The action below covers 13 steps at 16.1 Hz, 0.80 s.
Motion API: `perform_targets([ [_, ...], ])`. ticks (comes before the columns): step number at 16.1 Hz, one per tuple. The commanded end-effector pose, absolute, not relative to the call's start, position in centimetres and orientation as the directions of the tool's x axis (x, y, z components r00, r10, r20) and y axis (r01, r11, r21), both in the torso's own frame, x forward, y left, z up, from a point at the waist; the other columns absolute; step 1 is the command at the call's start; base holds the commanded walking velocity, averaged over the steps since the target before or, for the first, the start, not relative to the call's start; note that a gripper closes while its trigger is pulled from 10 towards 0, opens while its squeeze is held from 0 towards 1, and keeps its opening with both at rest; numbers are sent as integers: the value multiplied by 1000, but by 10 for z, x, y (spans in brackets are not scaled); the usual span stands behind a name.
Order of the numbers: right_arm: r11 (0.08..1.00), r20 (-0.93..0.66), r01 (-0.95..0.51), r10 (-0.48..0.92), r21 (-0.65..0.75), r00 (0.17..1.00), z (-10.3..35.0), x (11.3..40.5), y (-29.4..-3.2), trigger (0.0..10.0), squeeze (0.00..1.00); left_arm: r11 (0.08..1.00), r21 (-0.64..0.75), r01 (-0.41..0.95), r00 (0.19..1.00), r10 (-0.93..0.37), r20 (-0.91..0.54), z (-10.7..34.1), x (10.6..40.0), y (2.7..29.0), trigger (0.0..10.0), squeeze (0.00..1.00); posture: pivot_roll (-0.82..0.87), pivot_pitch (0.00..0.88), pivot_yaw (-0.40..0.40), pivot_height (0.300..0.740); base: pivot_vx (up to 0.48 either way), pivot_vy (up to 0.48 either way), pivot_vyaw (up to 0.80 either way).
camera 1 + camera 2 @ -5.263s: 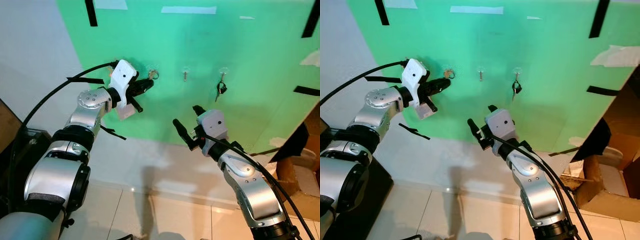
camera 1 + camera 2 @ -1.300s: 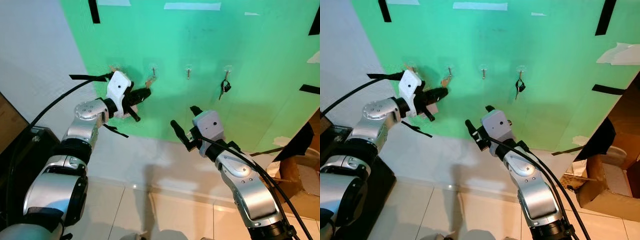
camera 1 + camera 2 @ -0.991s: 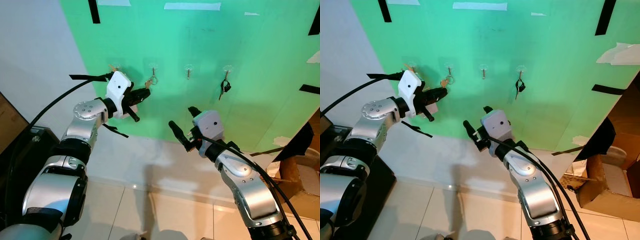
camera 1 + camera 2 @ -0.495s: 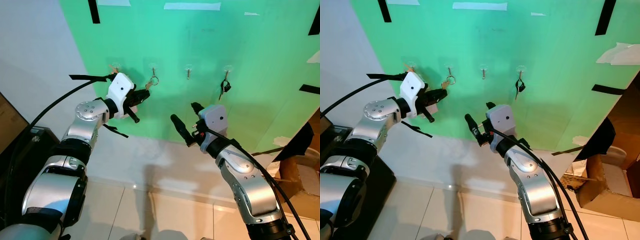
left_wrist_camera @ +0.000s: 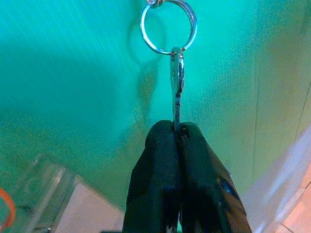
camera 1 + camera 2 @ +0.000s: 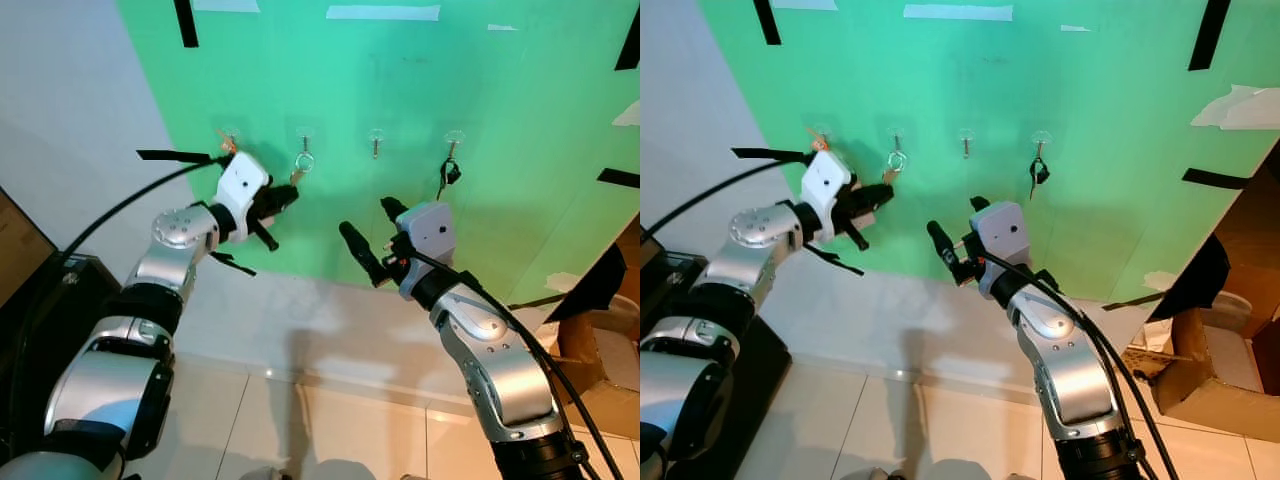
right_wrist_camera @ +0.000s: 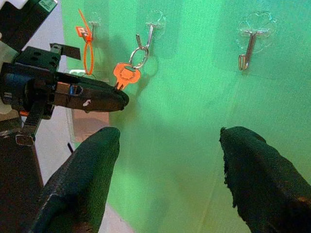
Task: Hang keys on a hook
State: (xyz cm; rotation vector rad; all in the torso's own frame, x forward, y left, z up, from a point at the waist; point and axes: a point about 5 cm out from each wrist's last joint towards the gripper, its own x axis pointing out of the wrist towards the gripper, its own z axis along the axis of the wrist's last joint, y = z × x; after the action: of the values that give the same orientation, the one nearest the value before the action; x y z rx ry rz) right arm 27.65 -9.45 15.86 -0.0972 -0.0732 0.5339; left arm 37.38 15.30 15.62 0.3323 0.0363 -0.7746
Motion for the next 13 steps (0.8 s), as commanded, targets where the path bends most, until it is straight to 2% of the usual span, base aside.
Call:
perform_targets([
  [1, 855, 75, -506, 515, -112, 854, 165, 276, -93, 10000, 0, 670, 265, 693, 718, -676, -166, 154, 374, 155, 10000, 290, -72, 0, 108, 740, 0, 0, 0],
  [2, 856, 75, -505, 514, -113, 855, 165, 276, -93, 10000, 0, 671, 266, 692, 718, -675, -167, 154, 374, 154, 10000, 400, -72, 0, 108, 740, 0, 0, 0],
  [5, 857, 74, -502, 511, -113, 856, 164, 275, -93, 10000, 0, 671, 267, 692, 719, -675, -167, 153, 373, 154, 10000, 380, -73, 0, 110, 740, 0, 0, 0],
  [7, 858, 72, -500, 510, -115, 857, 164, 275, -93, 10000, 0, 671, 254, 696, 715, -679, -166, 153, 373, 153, 10000, 412, -74, 0, 110, 740, 0, 0, 0],
  [8, 858, 72, -500, 509, -116, 858, 164, 275, -94, 10000, 0, 673, 245, 698, 714, -681, -164, 153, 373, 153, 10000, 804, -74, 0, 110, 740, 0, 0, 0],
  [9, 858, 71, -500, 509, -116, 858, 164, 275, -94, 10000, 0, 676, 219, 703, 709, -687, -155, 153, 373, 152, 10000, 1000, -74, 0, 109, 740, 0, 0, 0],
  [13, 864, 48, -491, 498, -117, 866, 160, 275, -96, 10000, 0, 673, 182, 717, 695, -711, -109, 158, 370, 153, 10000, 1000, -76, 0, 109, 740, 0, 0, 0],
])
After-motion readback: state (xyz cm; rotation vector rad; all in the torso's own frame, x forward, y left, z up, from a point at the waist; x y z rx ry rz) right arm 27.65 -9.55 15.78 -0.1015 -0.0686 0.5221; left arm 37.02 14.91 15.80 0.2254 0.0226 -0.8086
